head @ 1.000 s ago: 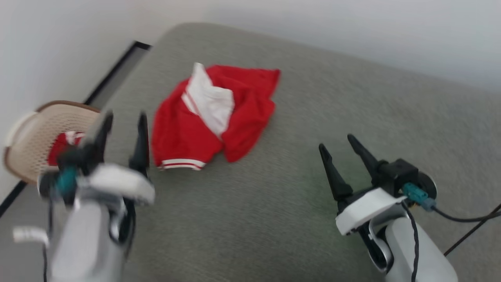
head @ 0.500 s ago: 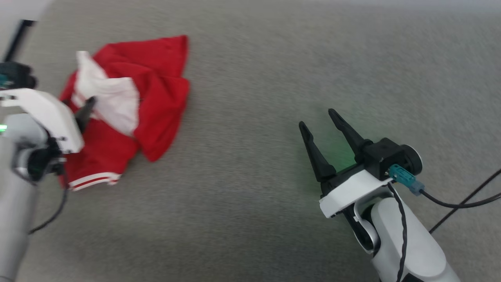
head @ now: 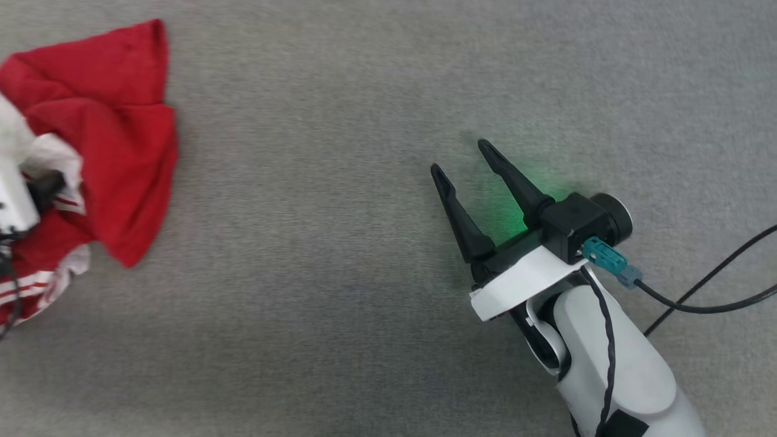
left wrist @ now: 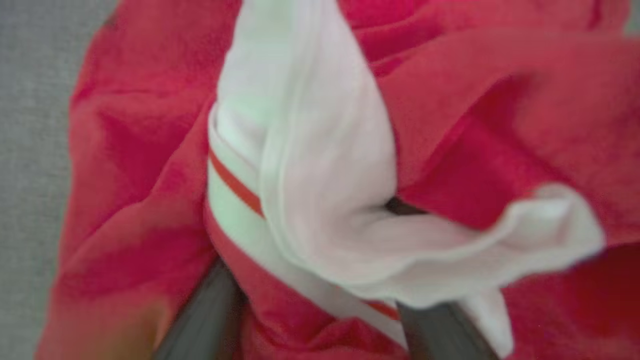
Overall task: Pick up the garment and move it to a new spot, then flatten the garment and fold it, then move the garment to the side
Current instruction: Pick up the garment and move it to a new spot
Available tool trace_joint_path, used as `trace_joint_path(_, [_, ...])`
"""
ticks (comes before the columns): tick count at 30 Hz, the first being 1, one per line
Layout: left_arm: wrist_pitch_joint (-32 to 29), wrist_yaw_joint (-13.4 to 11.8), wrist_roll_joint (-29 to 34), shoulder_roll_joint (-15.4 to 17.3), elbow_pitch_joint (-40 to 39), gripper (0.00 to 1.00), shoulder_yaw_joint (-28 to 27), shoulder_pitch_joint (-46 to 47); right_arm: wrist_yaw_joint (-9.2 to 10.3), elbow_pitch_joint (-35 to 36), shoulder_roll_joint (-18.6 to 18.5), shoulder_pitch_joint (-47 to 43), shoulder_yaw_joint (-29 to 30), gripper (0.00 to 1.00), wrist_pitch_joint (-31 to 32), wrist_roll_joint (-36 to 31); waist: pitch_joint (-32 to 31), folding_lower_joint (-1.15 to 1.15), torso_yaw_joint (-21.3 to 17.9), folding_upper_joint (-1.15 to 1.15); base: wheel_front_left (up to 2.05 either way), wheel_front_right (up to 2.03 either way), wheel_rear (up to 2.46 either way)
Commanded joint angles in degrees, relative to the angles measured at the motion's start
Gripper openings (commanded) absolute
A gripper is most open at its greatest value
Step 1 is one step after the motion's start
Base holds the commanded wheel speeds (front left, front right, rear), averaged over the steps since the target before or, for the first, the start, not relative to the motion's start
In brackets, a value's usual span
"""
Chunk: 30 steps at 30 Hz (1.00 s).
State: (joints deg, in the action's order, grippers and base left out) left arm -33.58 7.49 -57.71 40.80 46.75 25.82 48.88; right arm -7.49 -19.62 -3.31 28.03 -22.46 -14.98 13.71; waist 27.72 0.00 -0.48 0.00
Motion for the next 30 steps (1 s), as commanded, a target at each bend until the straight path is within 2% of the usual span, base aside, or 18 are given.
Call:
trace_joint_path(1, [-1.6,0.0,-1.3,-4.5,1.7,1.0,2.4,-2.3,-0.01,0.4,0.3,0.9,-0.4,1.0,-0.3,0.3,1.8,0.0,-1.7,0.0,0.0,0.0,0.0])
trace_joint_path(5, [-3.8,0.0,-4.1,-6.1,2.8,1.0,3.9,-2.8,-0.01,1.4,0.5,1.3,-1.0,1.0,-0.3,0.4,2.4,0.0,-2.4,0.0,0.0,0.0,0.0])
trace_joint_path(6, [-4.2,0.0,-4.7,-6.4,2.4,0.93,4.6,-2.9,-0.01,1.7,0.5,1.3,-1.1,1.0,-0.3,0.4,2.4,0.0,-2.5,0.0,0.0,0.0,0.0])
trace_joint_path(7, [-4.2,0.0,-5.1,-6.5,1.7,0.58,5.1,-3.0,-0.01,1.8,0.5,1.3,-1.2,1.0,-0.3,0.5,2.4,0.0,-2.5,0.0,0.0,0.0,0.0])
trace_joint_path(9, [-3.2,0.2,-5.9,-6.2,0.3,0.0,6.0,-3.6,-0.01,2.0,0.5,1.2,-1.6,1.0,-0.3,0.6,2.0,0.0,-2.4,0.0,0.0,0.0,0.0])
trace_joint_path(14, [1.5,0.3,-7.9,-3.4,-1.1,0.0,6.2,-3.2,-0.01,1.7,0.4,0.9,-1.9,1.0,-0.3,1.1,0.1,0.0,-2.0,0.0,0.0,0.0,0.0])
trace_joint_path(22, [11.7,0.1,-6.9,2.3,-2.2,0.0,7.4,0.0,-0.01,1.1,0.3,-1.2,-1.9,1.0,-0.3,3.0,-5.8,0.0,-1.1,0.0,0.0,0.0,0.0])
trace_joint_path(30, [14.3,0.0,-8.8,5.2,-11.6,0.0,11.2,0.7,-0.01,1.5,0.3,-4.0,-0.9,1.0,-0.3,4.9,-10.4,0.0,-1.7,0.0,0.0,0.0,0.0])
